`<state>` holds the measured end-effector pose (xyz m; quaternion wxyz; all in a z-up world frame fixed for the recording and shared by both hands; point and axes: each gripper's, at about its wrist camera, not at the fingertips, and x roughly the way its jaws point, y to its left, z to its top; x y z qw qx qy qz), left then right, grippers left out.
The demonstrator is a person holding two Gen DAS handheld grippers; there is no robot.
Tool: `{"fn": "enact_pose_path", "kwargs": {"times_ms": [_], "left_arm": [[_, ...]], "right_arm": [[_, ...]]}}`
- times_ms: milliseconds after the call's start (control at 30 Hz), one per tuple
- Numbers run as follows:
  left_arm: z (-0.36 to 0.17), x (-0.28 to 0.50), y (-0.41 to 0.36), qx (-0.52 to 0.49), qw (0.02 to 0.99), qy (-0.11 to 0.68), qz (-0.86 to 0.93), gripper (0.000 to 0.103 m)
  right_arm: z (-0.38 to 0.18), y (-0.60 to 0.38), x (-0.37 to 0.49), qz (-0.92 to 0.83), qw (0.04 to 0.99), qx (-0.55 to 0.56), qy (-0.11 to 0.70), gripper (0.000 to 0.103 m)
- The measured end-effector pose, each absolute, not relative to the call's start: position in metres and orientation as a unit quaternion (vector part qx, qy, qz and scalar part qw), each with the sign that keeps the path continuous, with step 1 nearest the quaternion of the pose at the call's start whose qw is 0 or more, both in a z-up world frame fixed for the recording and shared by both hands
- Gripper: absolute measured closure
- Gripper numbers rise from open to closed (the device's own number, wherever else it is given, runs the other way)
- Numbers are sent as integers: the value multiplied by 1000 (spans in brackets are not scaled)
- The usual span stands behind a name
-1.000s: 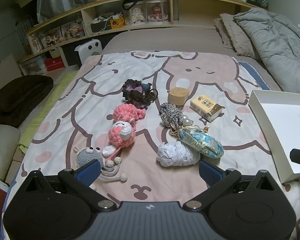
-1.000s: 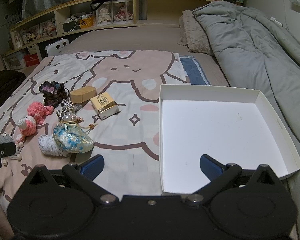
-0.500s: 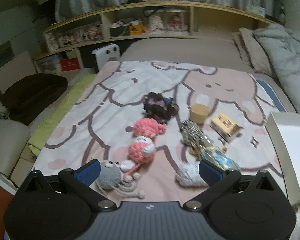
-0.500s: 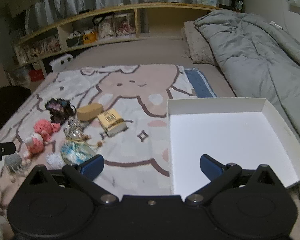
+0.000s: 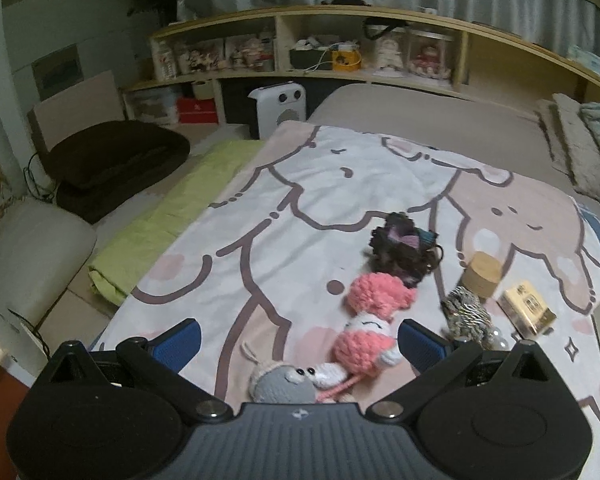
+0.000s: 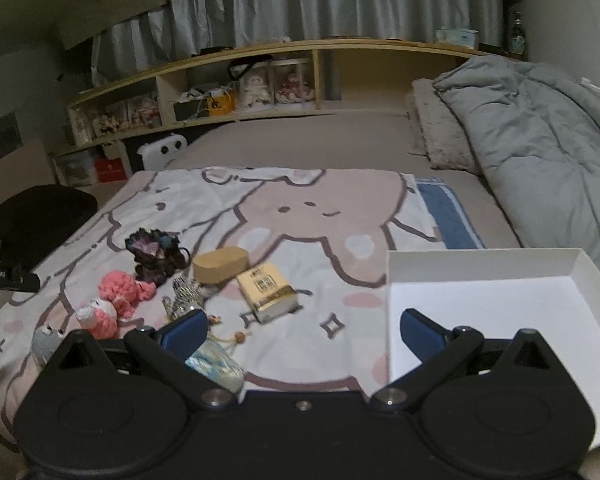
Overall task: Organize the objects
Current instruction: 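Grasp the grey crocheted doll with the left tool while the right tool grasps the blue floral pouch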
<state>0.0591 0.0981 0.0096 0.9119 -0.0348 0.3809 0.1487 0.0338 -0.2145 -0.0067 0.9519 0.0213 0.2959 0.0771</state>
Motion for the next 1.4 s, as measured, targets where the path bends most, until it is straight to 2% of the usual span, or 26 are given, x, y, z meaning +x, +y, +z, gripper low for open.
{"fn": "enact_pose_path", "kwargs": {"times_ms": [233, 467, 533, 700, 867, 933, 1067, 1100, 1300, 1400], "left_arm": [[-5, 72, 113, -39, 900, 407, 151, 0], [-27, 81, 130, -38, 872, 453, 179, 0], [-32, 81, 132, -44, 867, 464, 179, 0], [-45, 81, 146, -85, 851, 476, 203, 0], [-52, 81, 145, -107, 848, 482, 195, 3], [-55, 81, 144, -116, 846, 484, 192, 9], [-62, 82, 143, -138, 841, 489, 185, 24], [-63, 82, 143, -144, 839, 492, 182, 28], [-71, 81, 144, -172, 829, 505, 165, 53], [-71, 79, 143, -170, 832, 503, 163, 53]], "right_arm": [[-14, -203, 49, 103, 959, 22, 264, 0], [-38, -177, 65, 182, 941, -30, 283, 1], [-46, -165, 66, 210, 931, -61, 291, 12], [-68, -137, 65, 252, 908, -116, 315, 27], [-80, -134, 67, 273, 895, -110, 336, 46], [-78, -135, 64, 290, 889, -98, 341, 70], [-70, -136, 51, 281, 892, -125, 332, 84], [-69, -138, 48, 281, 890, -127, 335, 99], [-63, -145, 15, 300, 873, -153, 352, 101], [-57, -144, -2, 317, 861, -148, 368, 101]]}}
